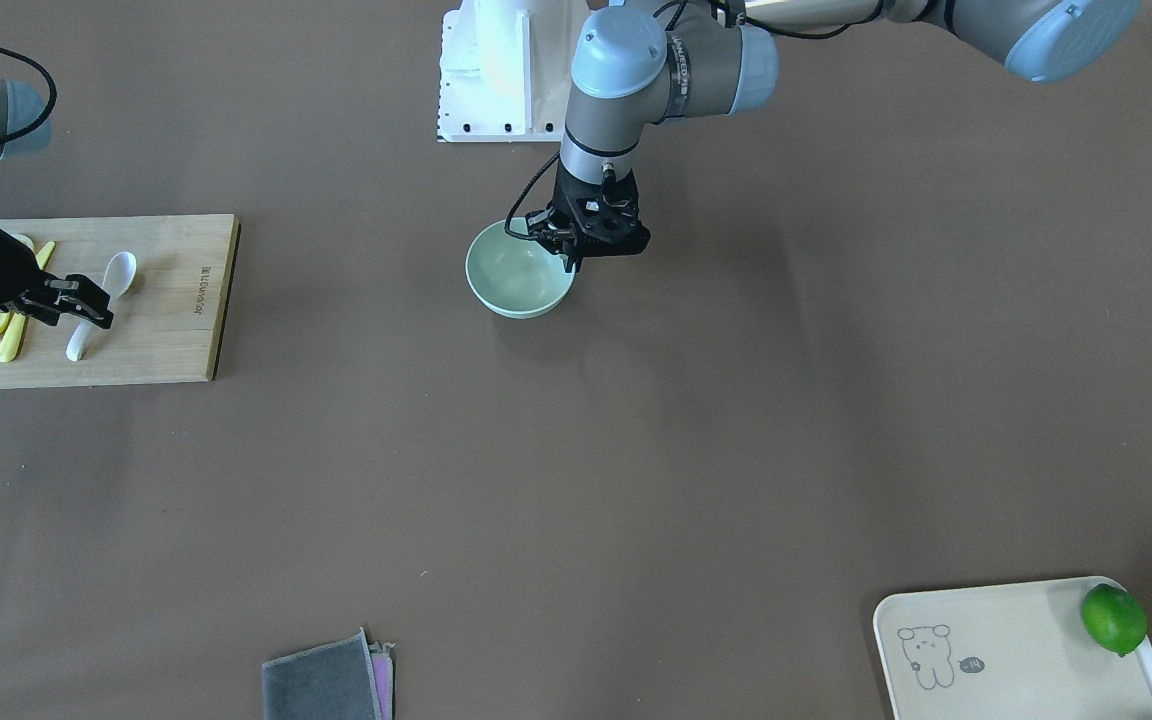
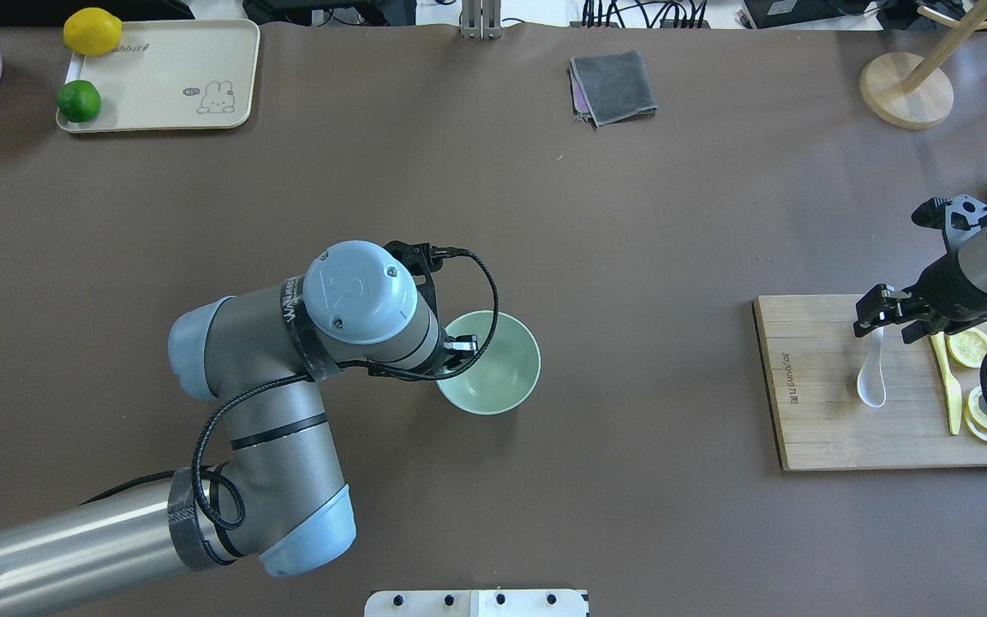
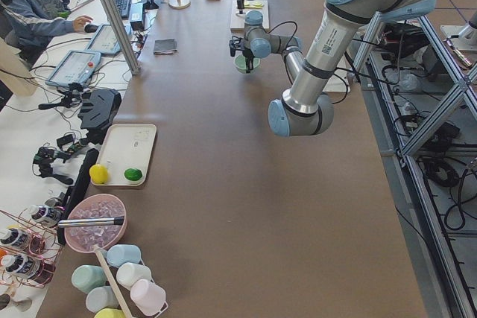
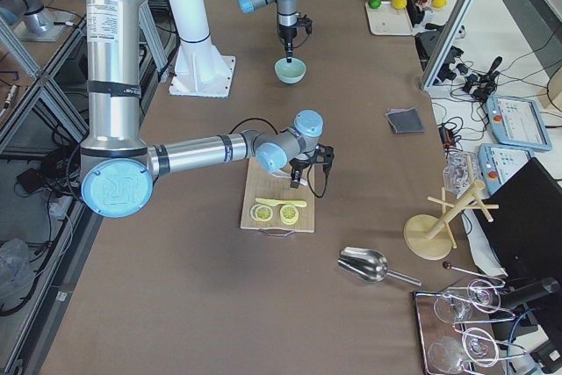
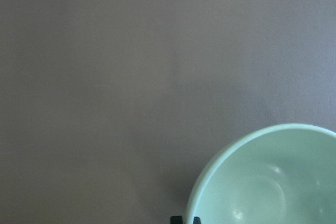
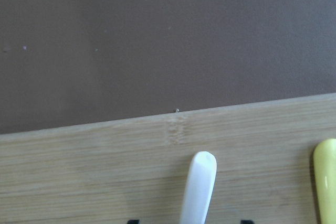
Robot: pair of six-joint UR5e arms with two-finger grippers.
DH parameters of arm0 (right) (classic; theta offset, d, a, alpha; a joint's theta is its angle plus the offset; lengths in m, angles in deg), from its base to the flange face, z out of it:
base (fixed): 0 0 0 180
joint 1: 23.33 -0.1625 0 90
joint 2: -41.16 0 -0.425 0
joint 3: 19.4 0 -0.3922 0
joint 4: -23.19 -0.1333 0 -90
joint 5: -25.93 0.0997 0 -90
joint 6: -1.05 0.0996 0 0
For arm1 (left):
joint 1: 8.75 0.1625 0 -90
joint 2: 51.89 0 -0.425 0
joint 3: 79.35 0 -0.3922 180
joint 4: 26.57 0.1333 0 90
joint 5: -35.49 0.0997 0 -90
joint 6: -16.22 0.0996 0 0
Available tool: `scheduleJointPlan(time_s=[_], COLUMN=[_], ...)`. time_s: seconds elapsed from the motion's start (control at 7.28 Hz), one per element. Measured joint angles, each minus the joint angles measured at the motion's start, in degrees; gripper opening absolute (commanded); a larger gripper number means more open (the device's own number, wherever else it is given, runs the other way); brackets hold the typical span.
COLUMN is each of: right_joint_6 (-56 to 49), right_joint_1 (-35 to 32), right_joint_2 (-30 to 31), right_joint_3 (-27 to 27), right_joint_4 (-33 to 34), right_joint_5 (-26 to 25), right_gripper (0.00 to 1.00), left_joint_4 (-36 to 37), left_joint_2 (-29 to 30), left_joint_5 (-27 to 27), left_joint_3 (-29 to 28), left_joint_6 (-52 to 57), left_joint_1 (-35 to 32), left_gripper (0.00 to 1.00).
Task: Place spoon in bowl
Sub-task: 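Lower the right gripper onto the white spoon handle and close it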
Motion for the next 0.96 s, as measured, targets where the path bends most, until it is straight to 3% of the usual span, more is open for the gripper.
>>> scheduleJointPlan(time_s=[0.55, 0.69, 0.96], right_joint_6=[1.9, 2.0, 2.0], right_joint_1=[0.6, 0.6, 0.6], right_joint_2=[-0.2, -0.2, -0.3], right_joint_3=[0.1, 0.1, -0.1], right_joint_4=[-0.1, -0.1, -0.1], right_joint_5=[0.1, 0.1, 0.1], right_gripper=[0.34, 0.55, 0.59], left_joint_4=[-0.1, -0.1, -0.2], left_joint_2=[-0.1, -0.1, -0.2], left_joint_5=[1.6, 1.6, 1.7], left_joint_3=[0.4, 0.6, 0.8], left_joint_6=[0.0, 0.0, 0.0], left_joint_1=[0.0, 0.0, 0.0], left_gripper=[0.83, 0.83, 0.83])
